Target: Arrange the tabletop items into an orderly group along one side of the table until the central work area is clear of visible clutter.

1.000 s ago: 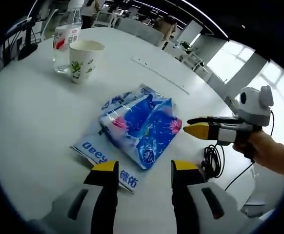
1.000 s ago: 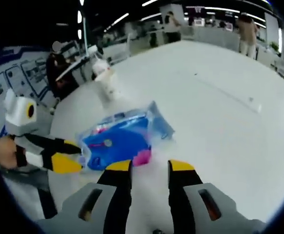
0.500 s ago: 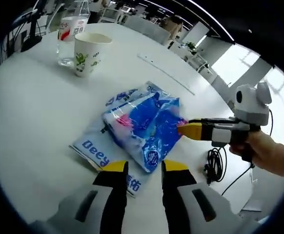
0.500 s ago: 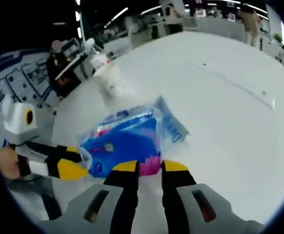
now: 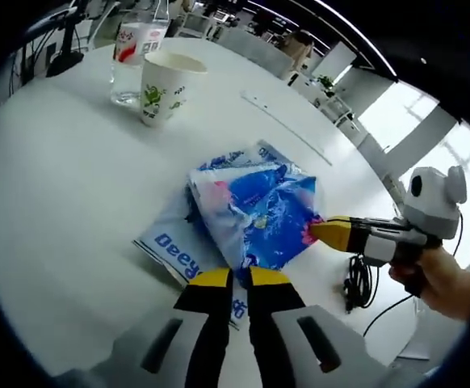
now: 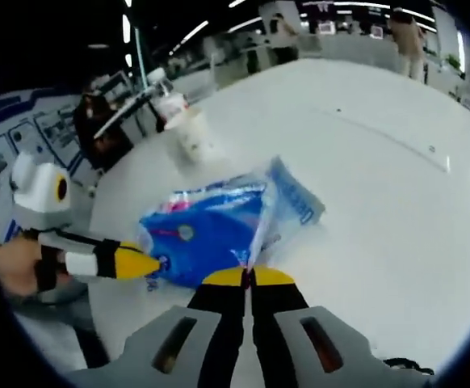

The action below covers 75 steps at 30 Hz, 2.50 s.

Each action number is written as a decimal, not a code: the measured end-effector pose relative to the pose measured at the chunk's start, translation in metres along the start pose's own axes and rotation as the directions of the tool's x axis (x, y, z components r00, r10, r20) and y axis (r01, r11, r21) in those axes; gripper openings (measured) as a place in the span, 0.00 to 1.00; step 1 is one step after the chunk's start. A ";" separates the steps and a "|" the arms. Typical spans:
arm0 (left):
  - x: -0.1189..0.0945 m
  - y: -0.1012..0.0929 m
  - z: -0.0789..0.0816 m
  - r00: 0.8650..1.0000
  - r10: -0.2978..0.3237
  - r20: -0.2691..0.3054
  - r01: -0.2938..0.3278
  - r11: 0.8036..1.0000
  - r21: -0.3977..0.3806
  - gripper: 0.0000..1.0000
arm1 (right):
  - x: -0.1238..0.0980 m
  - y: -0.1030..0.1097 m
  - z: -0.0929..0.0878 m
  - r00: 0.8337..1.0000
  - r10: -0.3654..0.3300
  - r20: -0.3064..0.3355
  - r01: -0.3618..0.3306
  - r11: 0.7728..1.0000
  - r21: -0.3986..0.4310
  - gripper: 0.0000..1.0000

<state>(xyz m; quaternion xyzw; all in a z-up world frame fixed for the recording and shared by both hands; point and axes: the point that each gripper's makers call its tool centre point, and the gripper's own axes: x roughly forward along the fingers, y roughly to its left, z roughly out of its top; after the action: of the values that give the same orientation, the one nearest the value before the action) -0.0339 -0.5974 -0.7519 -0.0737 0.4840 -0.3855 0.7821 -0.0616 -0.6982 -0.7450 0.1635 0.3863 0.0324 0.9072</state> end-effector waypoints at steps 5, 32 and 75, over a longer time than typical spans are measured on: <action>-0.003 -0.007 0.003 1.000 -0.029 0.012 0.028 0.999 0.026 0.00 | -0.014 0.001 -0.015 1.000 -0.010 0.014 0.009 1.000 0.023 0.00; -0.034 -0.107 0.003 0.955 -0.298 0.010 0.287 0.927 0.241 0.00 | -0.144 0.004 -0.031 0.936 -0.184 0.300 0.099 0.956 0.276 0.00; -0.028 -0.130 -0.023 0.929 -0.358 -0.097 0.371 0.892 0.257 0.00 | -0.165 -0.019 -0.045 0.926 -0.206 0.317 0.102 0.944 0.315 0.00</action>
<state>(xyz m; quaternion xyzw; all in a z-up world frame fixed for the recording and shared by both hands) -0.1282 -0.6625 -0.6802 -0.0462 0.4226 -0.5894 0.6869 -0.2102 -0.7345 -0.6660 0.2679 0.2333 -0.1265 0.9262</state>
